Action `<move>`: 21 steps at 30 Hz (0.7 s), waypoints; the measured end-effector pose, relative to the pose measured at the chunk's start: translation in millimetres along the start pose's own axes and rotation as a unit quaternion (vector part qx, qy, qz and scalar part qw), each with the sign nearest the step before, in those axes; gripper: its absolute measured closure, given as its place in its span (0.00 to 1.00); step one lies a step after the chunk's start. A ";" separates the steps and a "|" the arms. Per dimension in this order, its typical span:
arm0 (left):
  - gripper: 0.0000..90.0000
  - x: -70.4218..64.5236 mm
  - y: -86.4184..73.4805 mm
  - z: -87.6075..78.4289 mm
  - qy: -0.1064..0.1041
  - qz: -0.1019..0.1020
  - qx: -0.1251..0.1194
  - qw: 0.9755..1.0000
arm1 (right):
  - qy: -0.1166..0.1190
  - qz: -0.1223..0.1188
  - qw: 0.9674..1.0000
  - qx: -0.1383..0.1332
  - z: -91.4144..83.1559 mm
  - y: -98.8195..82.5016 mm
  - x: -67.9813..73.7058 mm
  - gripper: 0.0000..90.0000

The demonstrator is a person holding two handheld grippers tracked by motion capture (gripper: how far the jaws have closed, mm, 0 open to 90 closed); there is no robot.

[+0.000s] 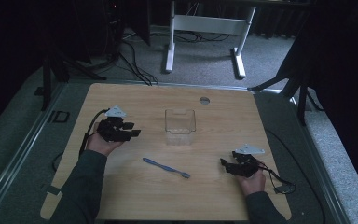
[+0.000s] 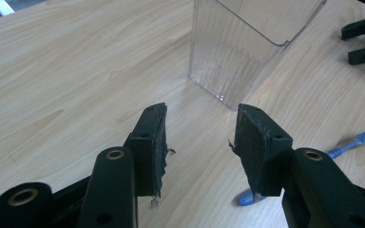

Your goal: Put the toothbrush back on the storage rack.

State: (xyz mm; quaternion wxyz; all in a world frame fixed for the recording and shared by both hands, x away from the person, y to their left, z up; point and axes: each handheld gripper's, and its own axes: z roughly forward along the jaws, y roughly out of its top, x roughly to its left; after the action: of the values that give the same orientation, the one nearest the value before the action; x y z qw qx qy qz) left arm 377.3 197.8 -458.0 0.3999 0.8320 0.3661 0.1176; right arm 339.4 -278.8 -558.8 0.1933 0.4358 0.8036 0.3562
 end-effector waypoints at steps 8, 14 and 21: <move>0.61 -6.5 2.0 4.1 -0.014 0.013 0.009 1.000 | 0.000 -0.001 1.000 0.000 0.0 0.0 -0.1 0.38; 0.61 -12.2 6.5 8.2 -0.021 0.038 0.028 0.999 | 0.001 0.000 1.000 0.001 0.2 0.2 -0.1 0.38; 0.61 -15.9 11.5 12.4 -0.031 0.055 0.043 0.997 | 0.001 -0.001 1.000 0.000 0.3 0.3 -0.3 0.38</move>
State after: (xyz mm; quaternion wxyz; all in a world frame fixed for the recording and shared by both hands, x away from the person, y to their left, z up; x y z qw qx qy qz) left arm 378.1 174.7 -456.0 0.3683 0.8703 0.3121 0.0978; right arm 339.9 -278.8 -558.8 0.1931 0.4344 0.8044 0.3564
